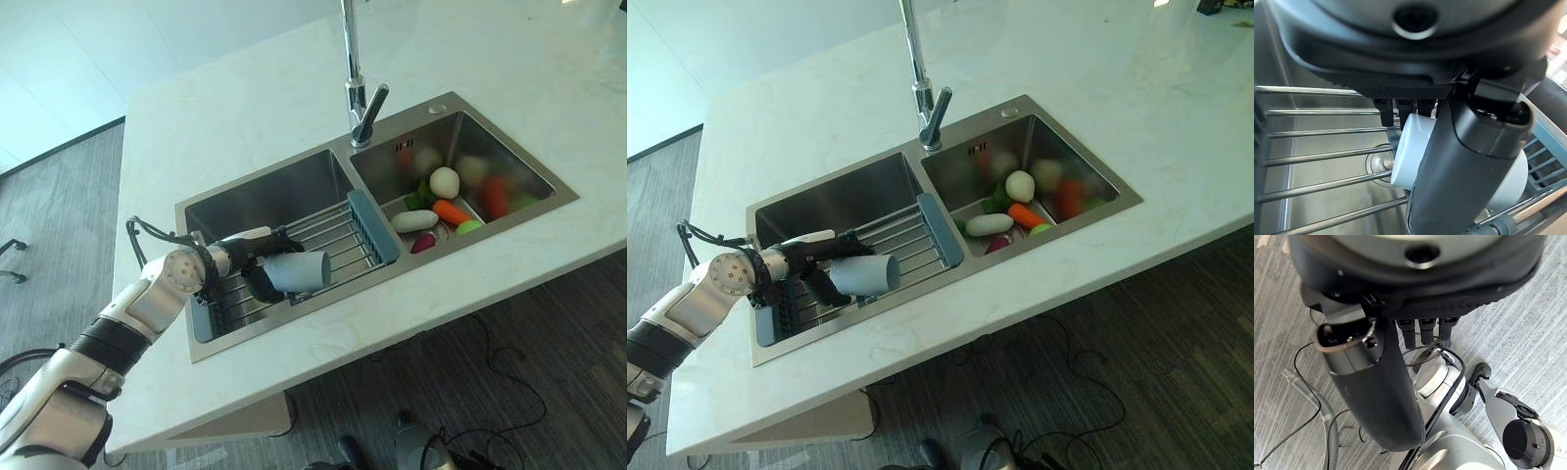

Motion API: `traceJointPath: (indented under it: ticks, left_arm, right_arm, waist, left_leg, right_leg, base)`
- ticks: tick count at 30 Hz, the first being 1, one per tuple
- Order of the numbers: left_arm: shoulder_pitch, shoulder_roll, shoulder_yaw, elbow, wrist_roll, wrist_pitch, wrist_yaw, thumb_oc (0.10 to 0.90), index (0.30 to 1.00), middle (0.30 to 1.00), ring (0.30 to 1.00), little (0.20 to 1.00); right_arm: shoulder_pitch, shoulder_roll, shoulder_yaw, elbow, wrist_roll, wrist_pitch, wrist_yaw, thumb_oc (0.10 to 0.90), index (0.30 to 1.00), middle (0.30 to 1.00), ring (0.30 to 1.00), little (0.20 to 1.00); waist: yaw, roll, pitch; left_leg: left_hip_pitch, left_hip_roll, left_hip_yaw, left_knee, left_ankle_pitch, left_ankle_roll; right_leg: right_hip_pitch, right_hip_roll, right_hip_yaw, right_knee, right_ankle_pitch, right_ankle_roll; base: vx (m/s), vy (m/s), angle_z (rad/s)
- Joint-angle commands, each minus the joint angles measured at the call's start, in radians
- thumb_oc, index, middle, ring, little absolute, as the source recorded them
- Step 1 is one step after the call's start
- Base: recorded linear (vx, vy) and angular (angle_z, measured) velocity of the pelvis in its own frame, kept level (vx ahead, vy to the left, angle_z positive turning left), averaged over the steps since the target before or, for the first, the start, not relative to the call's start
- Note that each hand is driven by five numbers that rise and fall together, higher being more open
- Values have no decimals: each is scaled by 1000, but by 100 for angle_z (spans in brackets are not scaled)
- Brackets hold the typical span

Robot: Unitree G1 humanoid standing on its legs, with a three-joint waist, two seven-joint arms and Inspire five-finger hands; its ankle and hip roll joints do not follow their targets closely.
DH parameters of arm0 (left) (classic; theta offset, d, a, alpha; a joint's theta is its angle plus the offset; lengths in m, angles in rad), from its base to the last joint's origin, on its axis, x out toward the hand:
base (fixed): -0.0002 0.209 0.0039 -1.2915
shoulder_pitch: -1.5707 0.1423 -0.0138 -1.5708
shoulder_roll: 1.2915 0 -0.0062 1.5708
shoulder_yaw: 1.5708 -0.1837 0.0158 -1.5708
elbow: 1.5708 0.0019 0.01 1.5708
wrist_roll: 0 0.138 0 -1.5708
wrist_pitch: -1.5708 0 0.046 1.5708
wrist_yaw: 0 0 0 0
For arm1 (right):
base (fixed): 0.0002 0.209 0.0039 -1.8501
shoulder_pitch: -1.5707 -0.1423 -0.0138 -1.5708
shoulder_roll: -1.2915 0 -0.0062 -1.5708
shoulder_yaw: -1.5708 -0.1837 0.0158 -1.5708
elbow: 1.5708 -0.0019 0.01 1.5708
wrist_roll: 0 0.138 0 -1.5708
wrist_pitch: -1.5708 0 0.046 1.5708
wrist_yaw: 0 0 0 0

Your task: Place the dishes in the dishwasher.

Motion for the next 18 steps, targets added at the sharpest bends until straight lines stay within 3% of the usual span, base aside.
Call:
traceJointPath:
  ticks: [1,14,18]
  left_arm:
    - [-107,8,75,-27,-22,-25,45,800,900,900,900,900]
    - [-119,0,42,-27,29,0,10,800,900,900,900,900]
    - [-125,0,30,-11,58,-24,17,800,900,900,900,900]
  right_arm:
    - [71,-40,-28,-22,16,-1,15,800,900,900,900,900]
    - [75,-50,-23,-52,24,7,8,800,900,900,900,900]
    - [79,-55,-22,-55,28,0,11,800,900,900,900,900]
  waist:
    - [-10,2,-68]
    - [-23,15,-58]
    - [-27,19,-54]
  left_leg:
    - [-50,74,-31,173,-177,-80]
    - [-56,70,-27,173,-173,-82]
    - [-59,69,-26,173,-171,-83]
  right_leg:
    - [-36,-73,-4,21,-39,158]
    - [-43,-74,2,21,-37,158]
    - [-47,-76,4,21,-36,159]
  base:
    - [34,7,-2]
    - [0,0,0]
    - [0,0,0]
